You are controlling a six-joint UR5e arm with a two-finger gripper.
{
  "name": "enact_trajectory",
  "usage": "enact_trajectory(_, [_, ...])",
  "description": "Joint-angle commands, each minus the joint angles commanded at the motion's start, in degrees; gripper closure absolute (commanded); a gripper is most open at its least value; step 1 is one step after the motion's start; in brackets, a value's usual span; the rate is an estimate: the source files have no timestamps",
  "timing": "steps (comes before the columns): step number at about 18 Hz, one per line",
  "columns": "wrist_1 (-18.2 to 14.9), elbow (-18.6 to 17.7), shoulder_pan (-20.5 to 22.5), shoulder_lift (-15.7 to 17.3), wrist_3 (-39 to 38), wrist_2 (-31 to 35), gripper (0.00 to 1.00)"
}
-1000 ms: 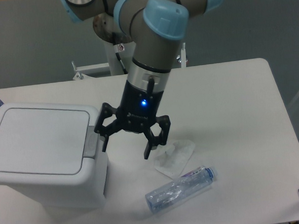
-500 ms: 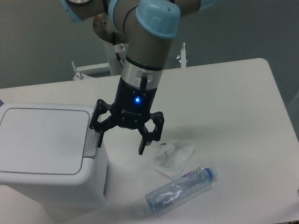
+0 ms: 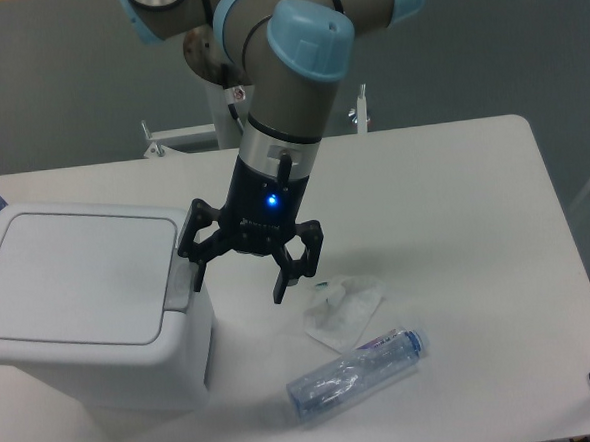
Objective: Open the trash can
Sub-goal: 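Lower the gripper finger onto the lid's push button and press, then release the press so the lid springs open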
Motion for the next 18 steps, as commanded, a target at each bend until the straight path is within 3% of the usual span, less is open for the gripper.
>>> enact_trajectory(18, [0.3,-1.6,-1.2,0.0,-0.9,0.5,0.00])
